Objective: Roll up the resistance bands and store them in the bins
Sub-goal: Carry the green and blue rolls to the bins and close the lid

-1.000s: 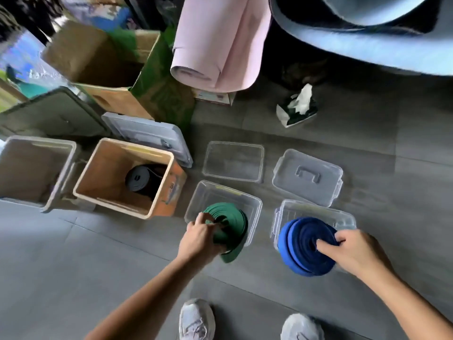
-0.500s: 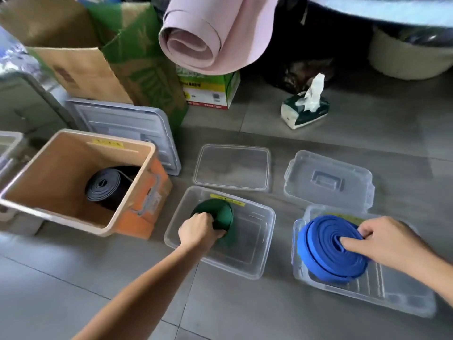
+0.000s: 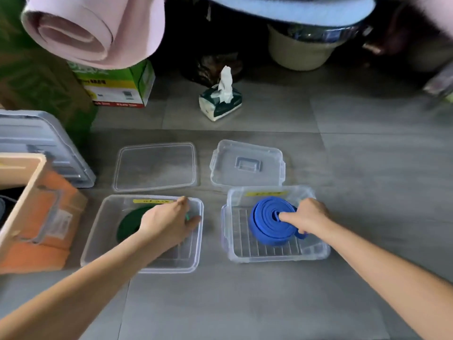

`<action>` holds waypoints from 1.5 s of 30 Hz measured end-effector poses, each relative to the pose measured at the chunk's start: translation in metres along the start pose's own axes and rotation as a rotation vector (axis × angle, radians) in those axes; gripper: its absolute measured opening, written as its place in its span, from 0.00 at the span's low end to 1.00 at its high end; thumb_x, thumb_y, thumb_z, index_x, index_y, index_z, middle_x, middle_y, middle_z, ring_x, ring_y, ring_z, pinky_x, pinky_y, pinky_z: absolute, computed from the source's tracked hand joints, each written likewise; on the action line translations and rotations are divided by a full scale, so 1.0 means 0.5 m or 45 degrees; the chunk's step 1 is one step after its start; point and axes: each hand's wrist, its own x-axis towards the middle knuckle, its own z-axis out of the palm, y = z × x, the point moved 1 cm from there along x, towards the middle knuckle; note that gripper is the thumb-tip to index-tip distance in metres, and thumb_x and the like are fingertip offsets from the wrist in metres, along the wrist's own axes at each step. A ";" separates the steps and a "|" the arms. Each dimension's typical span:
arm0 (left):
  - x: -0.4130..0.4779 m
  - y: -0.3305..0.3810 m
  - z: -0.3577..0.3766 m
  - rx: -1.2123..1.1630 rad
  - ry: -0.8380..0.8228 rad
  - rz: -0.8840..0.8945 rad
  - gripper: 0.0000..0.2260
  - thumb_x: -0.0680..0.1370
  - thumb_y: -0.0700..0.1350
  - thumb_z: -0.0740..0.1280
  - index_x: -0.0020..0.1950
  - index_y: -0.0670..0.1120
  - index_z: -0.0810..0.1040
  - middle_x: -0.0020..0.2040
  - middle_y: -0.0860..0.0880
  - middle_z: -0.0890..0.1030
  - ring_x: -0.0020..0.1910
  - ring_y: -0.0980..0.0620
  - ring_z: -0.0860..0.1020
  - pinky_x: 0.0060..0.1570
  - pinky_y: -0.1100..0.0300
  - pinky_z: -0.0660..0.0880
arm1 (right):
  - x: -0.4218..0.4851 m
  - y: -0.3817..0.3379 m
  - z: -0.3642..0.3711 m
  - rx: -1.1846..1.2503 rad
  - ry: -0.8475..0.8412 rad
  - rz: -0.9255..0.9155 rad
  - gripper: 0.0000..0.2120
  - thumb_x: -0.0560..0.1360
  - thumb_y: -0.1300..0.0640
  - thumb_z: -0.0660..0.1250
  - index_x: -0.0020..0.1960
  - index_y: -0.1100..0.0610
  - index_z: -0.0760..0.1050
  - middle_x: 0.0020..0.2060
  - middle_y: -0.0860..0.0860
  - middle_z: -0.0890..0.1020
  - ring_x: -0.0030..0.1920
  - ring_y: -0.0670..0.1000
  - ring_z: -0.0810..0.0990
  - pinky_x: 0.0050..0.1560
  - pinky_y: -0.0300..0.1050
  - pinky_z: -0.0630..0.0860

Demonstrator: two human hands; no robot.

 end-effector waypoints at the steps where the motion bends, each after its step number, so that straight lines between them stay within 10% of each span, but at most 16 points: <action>1: 0.006 0.031 -0.010 -0.002 -0.037 0.061 0.18 0.76 0.63 0.59 0.52 0.49 0.70 0.45 0.50 0.81 0.44 0.44 0.79 0.37 0.56 0.73 | 0.006 0.001 0.013 0.014 0.008 0.006 0.19 0.61 0.43 0.70 0.27 0.57 0.70 0.12 0.48 0.71 0.14 0.45 0.69 0.22 0.33 0.68; 9: 0.072 0.144 -0.025 -0.173 -0.364 0.172 0.13 0.75 0.59 0.61 0.42 0.50 0.73 0.35 0.54 0.76 0.33 0.55 0.74 0.32 0.60 0.71 | 0.034 -0.003 0.085 0.010 -0.171 -0.136 0.17 0.72 0.51 0.65 0.28 0.58 0.70 0.22 0.52 0.79 0.18 0.44 0.72 0.22 0.33 0.66; 14: 0.178 0.146 -0.032 -0.431 -0.211 -0.003 0.12 0.76 0.51 0.63 0.41 0.43 0.79 0.40 0.44 0.81 0.31 0.50 0.75 0.33 0.60 0.73 | 0.051 -0.013 -0.003 0.242 -0.041 -0.346 0.17 0.73 0.47 0.64 0.32 0.57 0.76 0.24 0.49 0.81 0.24 0.46 0.79 0.31 0.38 0.74; 20: 0.257 0.135 0.026 -0.466 -0.071 -0.167 0.17 0.78 0.46 0.61 0.67 0.48 0.73 0.64 0.46 0.75 0.58 0.45 0.76 0.55 0.56 0.73 | 0.186 -0.022 -0.107 0.955 0.250 -0.210 0.09 0.71 0.55 0.65 0.32 0.54 0.78 0.29 0.49 0.82 0.25 0.46 0.76 0.29 0.35 0.69; 29: 0.301 0.119 0.092 -0.367 -0.278 -0.289 0.18 0.80 0.46 0.58 0.68 0.41 0.70 0.64 0.40 0.75 0.59 0.41 0.75 0.54 0.56 0.74 | 0.285 -0.018 -0.019 0.285 -0.508 -0.177 0.20 0.78 0.62 0.55 0.70 0.54 0.68 0.59 0.55 0.77 0.54 0.53 0.79 0.56 0.44 0.74; 33: 0.292 0.107 0.087 -0.432 -0.249 -0.289 0.18 0.78 0.43 0.59 0.67 0.42 0.72 0.63 0.43 0.76 0.58 0.42 0.76 0.52 0.59 0.72 | 0.279 -0.009 -0.039 0.362 -0.395 -0.154 0.14 0.76 0.55 0.62 0.54 0.64 0.78 0.49 0.59 0.82 0.52 0.57 0.81 0.56 0.48 0.74; 45: 0.214 0.133 -0.033 -0.404 0.210 0.014 0.11 0.75 0.45 0.69 0.57 0.45 0.77 0.60 0.46 0.71 0.53 0.46 0.76 0.52 0.60 0.69 | 0.169 0.008 -0.121 0.073 0.392 -0.725 0.06 0.70 0.55 0.72 0.45 0.52 0.76 0.46 0.45 0.73 0.45 0.50 0.74 0.45 0.43 0.69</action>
